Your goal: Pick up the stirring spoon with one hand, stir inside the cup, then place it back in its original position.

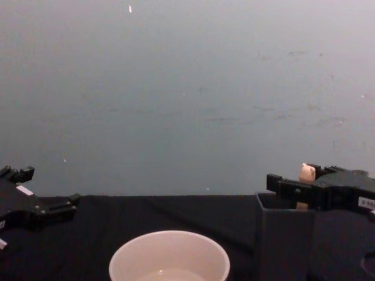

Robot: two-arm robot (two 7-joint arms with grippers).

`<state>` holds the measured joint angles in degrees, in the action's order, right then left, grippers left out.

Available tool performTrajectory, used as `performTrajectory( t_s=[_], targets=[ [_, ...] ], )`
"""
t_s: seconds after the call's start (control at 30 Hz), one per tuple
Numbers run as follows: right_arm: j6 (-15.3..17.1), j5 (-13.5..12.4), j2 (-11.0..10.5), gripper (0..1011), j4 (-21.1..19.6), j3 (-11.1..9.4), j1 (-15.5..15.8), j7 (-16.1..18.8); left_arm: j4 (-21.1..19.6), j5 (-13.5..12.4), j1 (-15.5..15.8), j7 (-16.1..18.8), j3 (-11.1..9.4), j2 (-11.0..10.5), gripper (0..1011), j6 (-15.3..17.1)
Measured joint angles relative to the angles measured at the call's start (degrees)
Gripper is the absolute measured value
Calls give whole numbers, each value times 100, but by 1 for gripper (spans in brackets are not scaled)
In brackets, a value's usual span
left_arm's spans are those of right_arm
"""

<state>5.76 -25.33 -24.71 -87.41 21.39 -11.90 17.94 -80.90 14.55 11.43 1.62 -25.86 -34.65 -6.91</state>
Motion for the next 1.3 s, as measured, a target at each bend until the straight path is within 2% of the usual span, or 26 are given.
performTrajectory(
  t_s=[0.33,0.4,0.57,0.63,0.73,0.77,1.03,1.3],
  targets=[
    [-6,-7,-5,685,1,6,-5,-5,0,0,0,0,0,0,1001,0],
    [-7,-7,-6,591,2,8,-6,-7,0,0,0,0,0,0,1001,0],
    [-9,-9,-7,446,5,11,-7,-9,0,0,0,0,0,0,1001,0],
    [-10,-10,-6,358,5,11,-7,-9,0,0,0,0,0,0,1002,0],
    [-11,-12,-7,301,5,11,-7,-9,0,0,0,0,0,0,1001,0],
    [-11,-12,-7,243,6,11,-7,-10,0,0,0,0,0,0,1001,0],
    [-14,-13,2,212,5,3,-7,-3,0,0,0,0,0,0,1001,0],
    [-108,-15,156,212,-126,-170,-27,108,0,0,0,0,0,0,1001,0]
  ],
)
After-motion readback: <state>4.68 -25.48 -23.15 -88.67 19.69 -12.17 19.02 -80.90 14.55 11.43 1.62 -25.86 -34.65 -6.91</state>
